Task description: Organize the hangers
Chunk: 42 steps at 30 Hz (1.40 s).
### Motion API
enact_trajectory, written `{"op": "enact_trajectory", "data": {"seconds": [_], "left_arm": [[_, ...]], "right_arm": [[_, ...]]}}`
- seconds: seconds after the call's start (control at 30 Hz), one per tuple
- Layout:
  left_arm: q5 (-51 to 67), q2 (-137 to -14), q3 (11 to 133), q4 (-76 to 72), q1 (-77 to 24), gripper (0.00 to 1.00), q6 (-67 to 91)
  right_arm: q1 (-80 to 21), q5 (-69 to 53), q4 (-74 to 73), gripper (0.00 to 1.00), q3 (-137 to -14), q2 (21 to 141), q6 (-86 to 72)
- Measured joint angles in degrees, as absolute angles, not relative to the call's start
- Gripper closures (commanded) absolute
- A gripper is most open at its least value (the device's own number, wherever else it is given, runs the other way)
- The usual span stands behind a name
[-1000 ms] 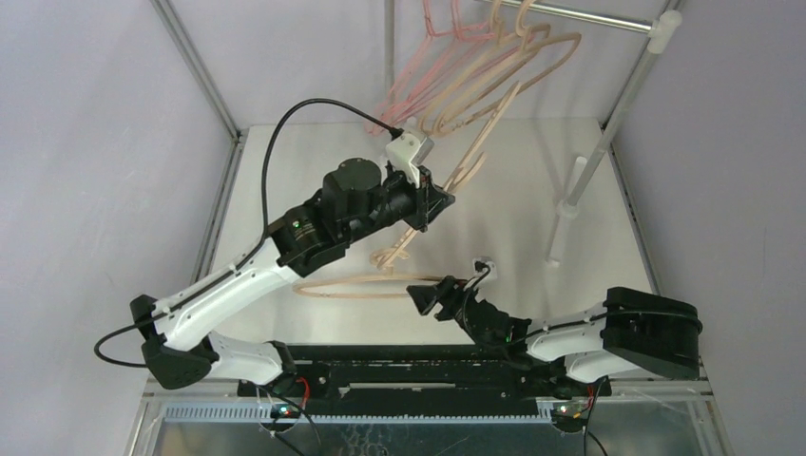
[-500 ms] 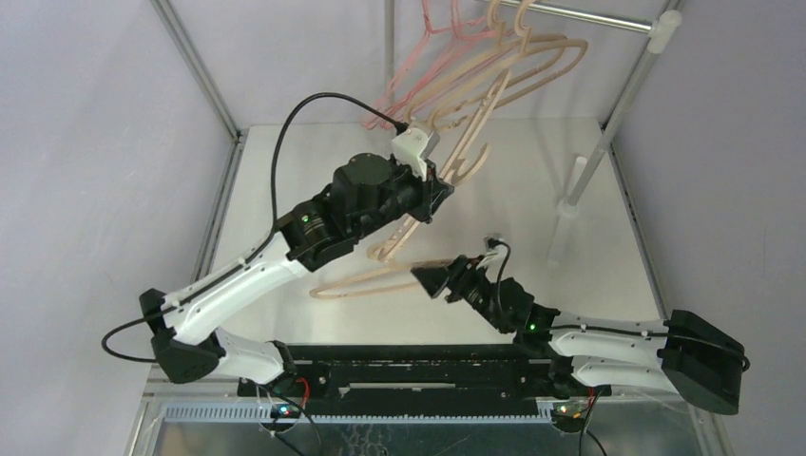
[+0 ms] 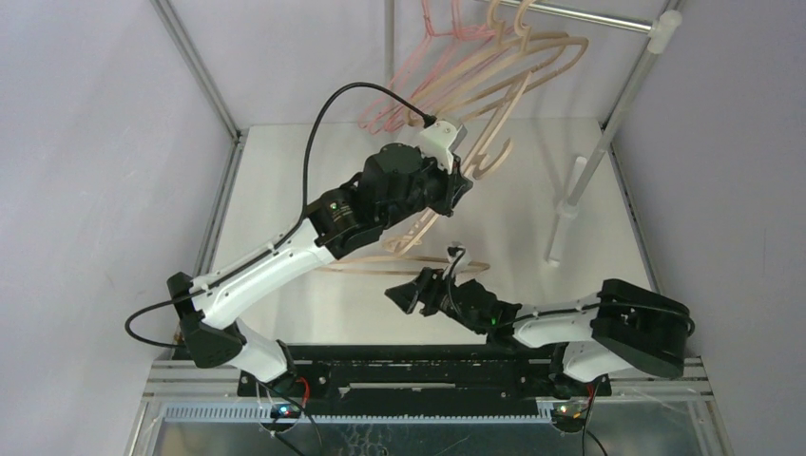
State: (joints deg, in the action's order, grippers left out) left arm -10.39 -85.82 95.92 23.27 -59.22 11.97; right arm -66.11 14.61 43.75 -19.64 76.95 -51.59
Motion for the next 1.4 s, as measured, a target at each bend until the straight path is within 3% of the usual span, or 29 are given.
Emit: {"op": "enact_trajectory", "data": {"seconds": [0.37,0.63,1.07,1.13,1.17,1.33,1.4], "left_arm": [[-10.33,-85.82,95.92,23.16,-59.61,1.0,11.99],[-10.35,-85.8,95.92,22.83,-60.05,1.0,11.97],[-10.41,-85.23,95.9,21.5,-61.23,1.0,12.56],[-10.44,-85.1,95.9,21.47,-61.69,1.0,12.67],[-10.44,-85.08,95.9,21.45,-61.91,1.0,12.67],[-10.9,-85.06,95.9,21.17,-62.78,1.0,12.62],[-11.55,-84.99,95.9,21.08,-62.96,1.0,12.53]], "right_arm": [[-68.58,19.84,65.47,0.05,-21.08,89.62,-53.78],[-69.36,27.22,76.36,0.11,-22.74,100.44,-55.48],[-68.18,33.15,81.73,0.18,-27.64,101.67,-56.45],[-67.83,33.54,82.11,0.27,-27.92,102.08,-57.06],[-67.68,33.78,82.13,0.36,-27.92,102.37,-57.32],[-67.09,34.37,82.26,0.98,-27.83,103.2,-59.4],[-66.83,33.67,82.54,1.0,-27.66,103.2,-58.94]]}}
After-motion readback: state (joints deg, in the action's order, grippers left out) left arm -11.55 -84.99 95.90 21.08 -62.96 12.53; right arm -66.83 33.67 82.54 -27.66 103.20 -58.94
